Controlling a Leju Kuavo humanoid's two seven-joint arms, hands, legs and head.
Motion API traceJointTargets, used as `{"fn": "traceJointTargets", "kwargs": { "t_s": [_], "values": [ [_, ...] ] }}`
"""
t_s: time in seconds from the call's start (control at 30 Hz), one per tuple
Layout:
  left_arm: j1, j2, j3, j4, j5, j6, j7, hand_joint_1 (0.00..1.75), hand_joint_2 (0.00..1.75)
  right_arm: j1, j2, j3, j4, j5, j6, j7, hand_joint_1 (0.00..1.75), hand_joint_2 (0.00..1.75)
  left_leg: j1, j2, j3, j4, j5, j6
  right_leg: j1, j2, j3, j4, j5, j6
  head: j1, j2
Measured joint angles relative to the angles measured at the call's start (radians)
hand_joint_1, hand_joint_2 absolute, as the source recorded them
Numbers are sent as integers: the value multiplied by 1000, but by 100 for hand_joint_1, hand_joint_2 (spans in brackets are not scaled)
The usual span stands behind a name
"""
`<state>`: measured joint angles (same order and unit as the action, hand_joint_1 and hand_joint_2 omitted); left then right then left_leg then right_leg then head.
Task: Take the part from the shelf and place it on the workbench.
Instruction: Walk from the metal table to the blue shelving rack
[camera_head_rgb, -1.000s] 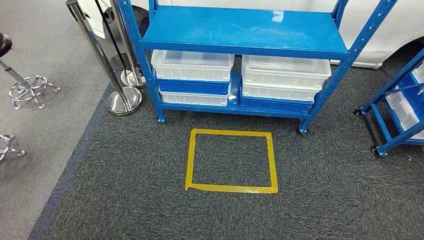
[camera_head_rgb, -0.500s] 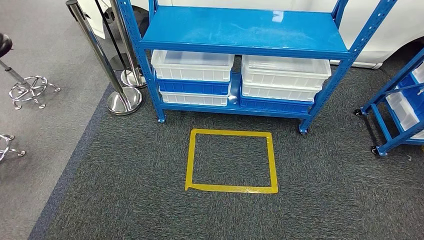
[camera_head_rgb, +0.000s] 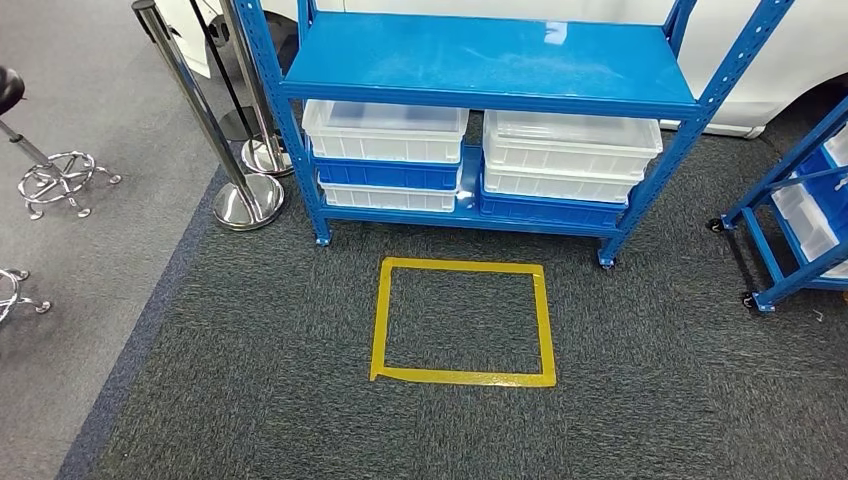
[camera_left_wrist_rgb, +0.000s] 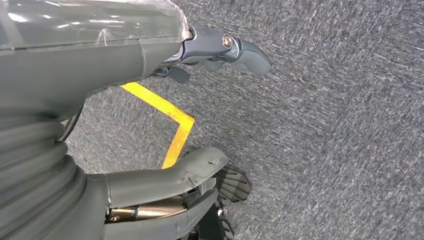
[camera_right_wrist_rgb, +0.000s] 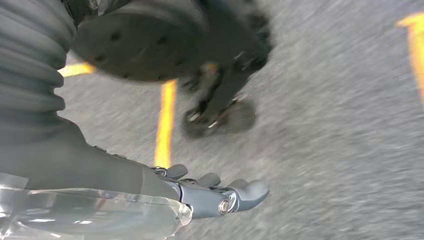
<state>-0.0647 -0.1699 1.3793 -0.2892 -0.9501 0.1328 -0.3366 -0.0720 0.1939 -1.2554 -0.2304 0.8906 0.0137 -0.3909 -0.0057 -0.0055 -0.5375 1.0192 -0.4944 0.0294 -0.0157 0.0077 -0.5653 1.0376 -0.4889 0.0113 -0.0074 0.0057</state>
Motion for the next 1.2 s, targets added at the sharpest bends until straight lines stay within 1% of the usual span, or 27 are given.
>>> {"fn": "traceJointTargets", "kwargs": {
  "t_s": [0.07, 0.1, 0.13, 0.2, 0.23, 0.27, 0.3, 0.33, 0.37, 0.4, 0.43, 0.47, 0.5, 0.53, 0.6, 0.63, 0.7, 0.73, 0.77, 0.8, 0.87, 0.9, 0.93, 1.0, 1.07, 1.13, 1.2],
  "values": [
    [-1, 0, -1, 0, -9, -1, 3, 0, 175, 0, 1, 5, 0, 14, -44, 39, 0, 175, 5, 2, 17, -32, 16, 14, -1, -2, 6, -1, -4, 7, 0, 0],
    [-1, 0, -2, 1, -11, -2, 4, 0, 175, 0, 1, 7, 0, 16, -53, 51, 0, 175, 9, 3, 27, -50, 25, 18, 0, -3, -2, 20, -22, 8, 1, 0],
    [-2, 0, -3, 1, -12, -3, 5, 0, 175, 0, 1, 7, 0, 16, -54, 56, 0, 175, 13, 5, 33, -60, 31, 20, 0, -4, -22, 63, -48, 8, 1, 0],
    [-2, 1, -4, 1, -12, -4, 6, 0, 175, 0, 1, 7, 0, 16, -51, 60, 0, 175, 14, 8, 32, -62, 33, 20, -5, -3, -82, 178, -103, 13, 1, 0],
    [-2, 1, -4, 1, -12, -5, 6, 0, 175, 0, 1, 7, 0, 16, -51, 60, 0, 175, 15, 8, 32, -61, 31, 18, -10, -4, -102, 217, -111, 18, 1, 0],
    [-2, 1, -4, 1, -12, -5, 6, 0, 175, 1, 0, 7, 0, 15, -51, 58, 0, 175, 16, 9, 31, -57, 29, 14, -15, -4, -107, 223, -100, 23, 1, 0],
    [-1, 1, -4, 1, -11, -5, 6, 0, 175, 1, 0, 7, 0, 14, -52, 56, 0, 175, 19, 8, 31, -52, 25, 8, -22, -5, -93, 195, -73, 29, 1, 0],
    [0, 1, -4, 1, -10, -5, 6, 0, 175, 1, 0, 7, 0, 13, -53, 51, 0, 175, 22, 7, 30, -43, 18, -1, -29, -6, -65, 136, -39, 36, 1, 0],
    [0, 2, -4, 1, -10, -5, 6, 0, 175, 1, 1, 7, 0, 12, -53, 47, 0, 175, 24, 7, 27, -31, 10, -12, -33, -4, -39, 84, -17, 42, 1, 0],
    [0, 3, -4, 1, -9, -5, 6, 0, 175, 0, 2, 7, 1, 11, -54, 44, 0, 175, 24, 5, 22, -18, 1, -23, -34, 0, -21, 47, -5, 39, 1, 0],
    [0, 4, -4, 1, -9, -5, 5, 0, 175, 0, 3, 7, 2, 10, -53, 41, 0, 175, 24, 5, 18, -7, -6, -32, -33, 3, -12, 28, -5, 32, 0, 0],
    [0, 5, -4, 1, -9, -6, 5, 0, 175, -1, 5, 7, 3, 10, -53, 40, 0, 175, 24, 4, 15, -2, -10, -39, -28, 7, -14, 33, -12, 21, 0, 0],
    [0, 5, -4, 1, -9, -6, 4, 0, 175, -1, 5, 7, 3, 9, -52, 39, 0, 175, 26, 3, 14, 1, -12, -43, -25, 7, -15, 33, -12, 9, 0, 0],
    [0, 4, -4, 2, -9, -7, 4, 0, 175, -1, 4, 7, 3, 9, -52, 39, 0, 175, 30, 3, 14, 8, -16, -47, -23, 6, -15, 33, -12, 1, 0, 0],
    [0, 1, -4, 2, -9, -8, 4, 0, 175, -1, 2, 7, 3, 9, -52, 39, 0, 175, 34, 4, -1, 60, -45, -51, -19, 4, -14, 32, -10, -14, 0, 0],
    [0, 1, -4, 2, -9, -8, 3, 0, 175, -1, 2, 7, 3, 10, -52, 39, 0, 175, 34, 5, -21, 113, -76, -50, -16, 3, -14, 31, -9, -20, 0, 0],
    [0, 0, -4, 2, -8, -9, 2, 0, 175, -1, 2, 7, 3, 11, -52, 39, 0, 175, 31, 5, -79, 239, -141, -45, -7, 2, -15, 31, -10, -26, 0, 0],
    [0, 0, -4, 2, -7, -10, 1, 0, 175, 0, 2, 7, 3, 11, -52, 38, 0, 175, 29, 5, -102, 285, -158, -40, -2, 1, -15, 31, -10, -28, 0, 0],
    [1, 0, -4, 2, -5, -11, -1, 0, 175, 0, 2, 7, 3, 11, -51, 37, 0, 175, 26, 5, -111, 300, -154, -35, 1, 1, -15, 31, -11, -29, 0, 0],
    [2, 0, -4, 2, -4, -12, -2, 0, 175, 1, 2, 7, 3, 10, -51, 36, 0, 175, 23, 5, -103, 275, -129, -28, 4, 1, -13, 31, -11, -30, 0, 0],
    [3, 0, -4, 2, -3, -13, -3, 0, 87, 0, 2, 7, 3, 8, -49, 34, 0, 175, 13, 5, -51, 149, -55, -12, 6, 1, -9, 31, -12, -31, 0, 0],
    [2, 0, -4, 2, -3, -13, -4, 0, 44, 0, 2, 7, 3, 7, -48, 33, 0, 175, 8, 5, -26, 86, -29, -8, 7, 2, -10, 32, -12, -29, 0, 0],
    [1, 1, -4, 2, -3, -13, -5, 0, 0, -1, 2, 7, 3, 7, -46, 31, 0, 175, 4, 5, -12, 45, -16, -5, 8, 2, -12, 31, -11, -26, 0, 0],
    [1, 1, -4, 2, -3, -15, -9, 0, 0, -1, 2, 7, 3, 5, -45, 27, 0, 87, -1, 4, -8, 22, -13, -4, 9, 2, -14, 28, -7, -17, 0, 0],
    [3, 1, -4, 2, -1, -18, -15, 0, 0, -1, 2, 7, 3, 3, -42, 24, 0, 0, 3, 5, -4, 12, -4, 3, 9, 1, -14, 29, -10, -7, 0, 0],
    [4, 0, -4, 2, -1, -18, -24, 0, 0, -1, 1, 7, 3, -1, -39, 24, 0, 0, 8, 7, -1, 0, 6, 13, 9, 0, -38, 84, -51, -1, 1, 0],
    [3, 0, -4, 2, -2, -16, -31, 0, 0, -1, 1, 6, 3, -4, -40, 25, 0, 0, 5, 9, -4, -1, 8, 17, 9, -2, -91, 199, -113, 3, 1, 0]
  ]
}}
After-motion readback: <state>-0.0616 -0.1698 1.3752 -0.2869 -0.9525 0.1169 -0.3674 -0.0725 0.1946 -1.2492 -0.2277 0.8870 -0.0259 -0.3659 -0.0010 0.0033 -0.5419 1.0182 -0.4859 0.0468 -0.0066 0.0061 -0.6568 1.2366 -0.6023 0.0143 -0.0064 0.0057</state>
